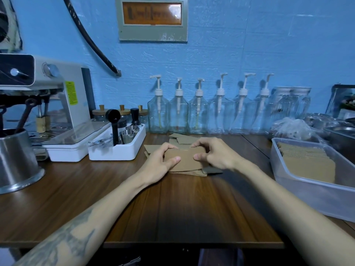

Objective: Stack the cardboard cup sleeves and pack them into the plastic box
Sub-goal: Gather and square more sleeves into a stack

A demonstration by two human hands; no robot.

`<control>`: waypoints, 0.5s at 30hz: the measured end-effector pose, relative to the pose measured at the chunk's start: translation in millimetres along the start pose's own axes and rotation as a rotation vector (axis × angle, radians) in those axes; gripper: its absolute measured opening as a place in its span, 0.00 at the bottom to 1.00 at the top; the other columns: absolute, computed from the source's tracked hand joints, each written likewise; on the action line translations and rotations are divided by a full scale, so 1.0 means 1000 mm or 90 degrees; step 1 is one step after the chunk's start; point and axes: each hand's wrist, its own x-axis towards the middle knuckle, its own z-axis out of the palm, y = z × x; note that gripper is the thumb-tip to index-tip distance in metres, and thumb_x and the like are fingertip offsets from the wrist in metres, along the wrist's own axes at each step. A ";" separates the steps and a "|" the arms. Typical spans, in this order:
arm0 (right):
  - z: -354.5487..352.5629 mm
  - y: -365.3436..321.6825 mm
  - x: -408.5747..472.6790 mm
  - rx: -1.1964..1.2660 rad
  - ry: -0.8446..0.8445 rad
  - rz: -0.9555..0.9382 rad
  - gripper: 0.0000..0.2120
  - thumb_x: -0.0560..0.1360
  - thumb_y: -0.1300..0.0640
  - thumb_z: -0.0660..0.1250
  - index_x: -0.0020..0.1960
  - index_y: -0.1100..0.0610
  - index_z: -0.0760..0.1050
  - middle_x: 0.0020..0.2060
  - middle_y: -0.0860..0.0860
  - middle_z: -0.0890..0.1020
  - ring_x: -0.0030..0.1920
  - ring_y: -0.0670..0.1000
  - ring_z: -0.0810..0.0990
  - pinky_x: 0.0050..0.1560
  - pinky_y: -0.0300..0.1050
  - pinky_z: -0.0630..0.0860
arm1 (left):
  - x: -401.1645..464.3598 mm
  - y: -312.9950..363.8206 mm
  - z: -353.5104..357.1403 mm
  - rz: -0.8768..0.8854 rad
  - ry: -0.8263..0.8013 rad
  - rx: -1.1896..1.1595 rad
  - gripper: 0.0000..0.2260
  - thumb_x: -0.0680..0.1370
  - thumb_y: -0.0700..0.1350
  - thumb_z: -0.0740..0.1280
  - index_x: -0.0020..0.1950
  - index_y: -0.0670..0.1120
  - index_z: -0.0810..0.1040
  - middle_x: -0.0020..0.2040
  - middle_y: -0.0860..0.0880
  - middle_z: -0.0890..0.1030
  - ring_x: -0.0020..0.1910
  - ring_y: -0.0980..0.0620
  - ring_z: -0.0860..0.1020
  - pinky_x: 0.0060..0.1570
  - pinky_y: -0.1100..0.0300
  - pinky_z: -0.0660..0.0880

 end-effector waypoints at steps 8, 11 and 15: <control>-0.003 0.024 -0.004 0.077 0.045 0.012 0.12 0.75 0.58 0.73 0.53 0.43 0.78 0.50 0.42 0.81 0.50 0.45 0.78 0.56 0.44 0.74 | 0.013 -0.003 -0.017 -0.022 0.094 -0.014 0.09 0.80 0.49 0.66 0.59 0.51 0.73 0.49 0.50 0.78 0.49 0.53 0.77 0.45 0.75 0.68; -0.010 0.031 -0.009 0.079 0.058 0.026 0.12 0.75 0.58 0.72 0.52 0.42 0.78 0.50 0.44 0.82 0.51 0.48 0.79 0.55 0.46 0.74 | 0.021 -0.009 -0.022 -0.041 0.105 0.044 0.07 0.80 0.46 0.66 0.57 0.48 0.76 0.51 0.50 0.78 0.47 0.58 0.75 0.45 0.77 0.68; -0.016 0.036 -0.011 0.045 0.067 0.031 0.11 0.75 0.59 0.72 0.54 0.46 0.78 0.51 0.44 0.82 0.51 0.44 0.79 0.50 0.37 0.73 | 0.051 -0.002 -0.016 -0.049 0.040 0.155 0.09 0.80 0.45 0.66 0.60 0.47 0.76 0.56 0.48 0.77 0.54 0.52 0.77 0.60 0.58 0.73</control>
